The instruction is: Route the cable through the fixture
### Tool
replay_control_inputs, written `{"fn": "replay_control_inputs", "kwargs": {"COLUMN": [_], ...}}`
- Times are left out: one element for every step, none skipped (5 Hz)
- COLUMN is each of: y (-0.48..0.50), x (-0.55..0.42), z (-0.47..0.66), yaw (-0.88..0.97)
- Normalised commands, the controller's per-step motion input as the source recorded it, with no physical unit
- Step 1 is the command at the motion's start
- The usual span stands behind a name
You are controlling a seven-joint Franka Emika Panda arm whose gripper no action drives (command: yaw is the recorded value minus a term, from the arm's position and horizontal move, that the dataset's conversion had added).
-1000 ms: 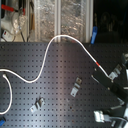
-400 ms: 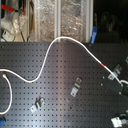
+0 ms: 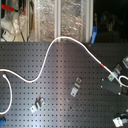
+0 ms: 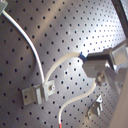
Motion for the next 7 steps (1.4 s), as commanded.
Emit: {"fn": "replay_control_inputs", "kwargs": {"y": [0.034, 0.006, 0.005, 0.008, -0.004, -0.051, -0.004], "x": [0.017, 0.0, 0.001, -0.018, -0.092, -0.137, -0.187], "z": [0.34, 0.23, 0.2, 0.3, 0.33, 0.32, 0.24], "yaw": [-0.23, -0.21, -0.18, -0.15, -0.12, -0.09, -0.06]}}
